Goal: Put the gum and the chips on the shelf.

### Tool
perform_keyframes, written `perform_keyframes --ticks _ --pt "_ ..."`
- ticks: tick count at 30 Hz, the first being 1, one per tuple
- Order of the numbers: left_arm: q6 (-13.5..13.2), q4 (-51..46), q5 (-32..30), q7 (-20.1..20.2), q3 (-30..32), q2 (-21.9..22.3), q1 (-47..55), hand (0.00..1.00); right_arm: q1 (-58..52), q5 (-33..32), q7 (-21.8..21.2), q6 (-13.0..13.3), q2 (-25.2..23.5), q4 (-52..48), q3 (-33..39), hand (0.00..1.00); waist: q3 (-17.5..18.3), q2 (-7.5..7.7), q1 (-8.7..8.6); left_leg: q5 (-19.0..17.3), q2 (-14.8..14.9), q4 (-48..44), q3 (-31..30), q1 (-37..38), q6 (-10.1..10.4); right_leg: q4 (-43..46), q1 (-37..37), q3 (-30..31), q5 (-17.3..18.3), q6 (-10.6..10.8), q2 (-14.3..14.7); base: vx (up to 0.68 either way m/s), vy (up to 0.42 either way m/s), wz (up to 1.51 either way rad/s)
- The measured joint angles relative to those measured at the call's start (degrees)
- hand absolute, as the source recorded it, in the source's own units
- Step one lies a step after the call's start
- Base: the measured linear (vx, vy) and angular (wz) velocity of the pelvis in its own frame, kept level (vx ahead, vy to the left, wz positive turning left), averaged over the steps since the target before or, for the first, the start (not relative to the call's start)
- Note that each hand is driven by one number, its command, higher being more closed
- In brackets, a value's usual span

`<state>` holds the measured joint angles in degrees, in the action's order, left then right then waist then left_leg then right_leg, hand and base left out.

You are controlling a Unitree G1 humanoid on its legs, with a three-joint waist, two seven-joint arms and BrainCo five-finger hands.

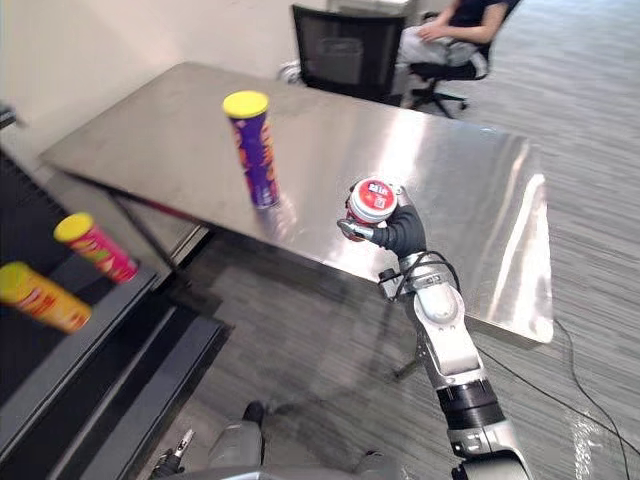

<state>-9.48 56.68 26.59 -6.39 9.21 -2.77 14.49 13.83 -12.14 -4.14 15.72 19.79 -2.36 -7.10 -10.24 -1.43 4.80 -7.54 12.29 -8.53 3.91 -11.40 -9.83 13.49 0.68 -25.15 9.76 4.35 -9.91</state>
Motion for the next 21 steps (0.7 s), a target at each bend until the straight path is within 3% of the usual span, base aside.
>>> perform_keyframes --ticks 1,3,4,5,6,7,8,9,12,15,16,19,21 --pt "0.1 0.6 0.5 0.0 0.5 -0.4 -0.2 0.0 -0.2 1.0 0.0 1.1 0.6 0.2 1.0 1.0 -0.4 1.26 -0.87 1.4 2.3 -5.7 7.8 -1.9 1.7 -0.2 -0.2 -3.6 0.6 -1.1 -2.0 -0.09 -0.155 1.51" --pt "0.1 2.2 1.9 0.2 1.0 0.1 0.7 0.0 -1.2 1.1 0.0 1.8 0.5 0.3 4.0 1.0 -0.4 0.84 -1.54 2.8 5.1 -17.1 15.3 -2.1 0.8 4.0 -0.4 -8.3 1.6 -1.3 -5.2 -0.04 -0.076 1.36" --pt "0.0 2.5 1.9 0.2 1.3 0.8 1.9 0.0 -2.9 1.0 0.2 2.2 1.3 -0.9 6.5 1.0 0.3 -0.93 -1.9 7.1 4.9 -19.7 18.6 -0.5 0.0 8.8 -0.5 -11.6 3.3 -0.6 -7.0 0.01 -0.048 1.31" --pt "0.0 2.4 1.8 0.4 0.7 1.1 2.2 0.0 -4.5 0.9 0.6 2.7 2.2 -1.7 7.9 1.0 0.3 -0.9 -3.0 8.4 3.5 -18.4 19.8 -1.4 -0.9 10.4 -0.6 -13.0 4.4 -0.7 -8.4 -0.06 -0.049 1.83" --pt "-0.9 2.1 1.7 0.5 0.3 0.0 2.6 0.0 -6.8 0.9 0.6 3.4 2.9 -1.8 9.8 1.0 0.7 1.2 -3.64 13.4 -0.1 -11.3 19.8 -0.9 -0.8 9.6 -1.1 -13.5 5.5 -1.1 -10.3 -0.12 0.002 1.83" --pt "-1.3 2.4 1.4 0.5 1.3 -0.4 2.6 0.0 -8.0 0.9 0.4 3.4 3.0 -1.6 11.4 1.0 0.7 2.2 -3.74 15.2 -1.7 -6.4 19.5 0.7 3.2 7.7 -0.4 -17.4 4.4 -1.0 -11.2 -0.12 0.011 1.43" --pt "-1.3 2.8 1.3 0.4 1.6 -0.3 2.7 0.0 -8.1 0.9 0.6 3.4 2.4 -1.5 11.8 1.0 0.7 2.06 -3.39 12.5 -0.7 -9.3 20.3 0.8 3.9 7.7 -0.2 -18.2 3.9 -0.8 -11.2 -0.1 -0.008 0.97" --pt "-1.2 3.2 1.1 0.4 1.9 0.3 4.1 0.0 -8.5 0.9 1.3 3.4 1.7 -1.5 11.8 1.0 0.7 1.92 -3.34 10.2 0.6 -11.7 20.8 2.4 6.1 7.8 0.4 -19.8 3.4 -0.6 -11.5 -0.07 -0.028 0.74" --pt "-1.3 3.9 -1.0 0.5 1.2 0.8 4.8 0.0 -9.4 0.9 2.8 3.4 1.8 -1.7 11.7 1.0 1.3 0.77 -3.63 7.9 1.3 -5.6 20.9 7.8 10.6 7.6 0.4 -23.5 2.0 0.1 -12.0 -0.1 0.095 0.73" --pt "-1.4 4.0 -2.7 0.5 -0.5 0.4 4.8 0.0 -9.5 1.0 4.6 3.2 1.6 -1.7 11.6 1.0 1.7 -0.09 -3.83 6.0 -0.6 2.6 23.3 9.7 14.2 8.8 -1.7 -25.3 0.2 0.7 -13.4 -0.09 0.213 0.4" --pt "-1.3 3.9 -2.7 0.8 -1.2 -0.7 4.4 0.0 -9.6 1.1 5.1 2.9 0.8 -1.6 11.5 1.0 1.4 1.11 -3.78 6.8 -2.9 4.9 23.5 10.3 14.8 9.8 -2.1 -25.4 -0.7 1.1 -15.7 -0.09 0.251 0.27" --pt "-1.3 3.9 -2.5 0.6 -3.1 -2.6 3.7 0.0 -9.6 1.6 5.8 3.0 -0.2 -1.8 11.6 1.0 1.6 2.88 -3.35 6.9 -6.7 7.5 23.0 10.5 13.4 8.3 -2.1 -25.3 -4.4 1.3 -17.9 -0.07 0.243 0.19" --pt "-1.2 3.5 -2.1 0.4 -3.3 -3.4 3.0 0.0 -10.0 2.6 6.3 2.9 -0.7 -1.8 11.6 1.0 1.5 2.93 -3.28 6.4 -7.8 7.3 22.3 10.0 12.5 6.3 -1.5 -25.3 -6.7 0.8 -18.0 -0.04 0.218 0.2"
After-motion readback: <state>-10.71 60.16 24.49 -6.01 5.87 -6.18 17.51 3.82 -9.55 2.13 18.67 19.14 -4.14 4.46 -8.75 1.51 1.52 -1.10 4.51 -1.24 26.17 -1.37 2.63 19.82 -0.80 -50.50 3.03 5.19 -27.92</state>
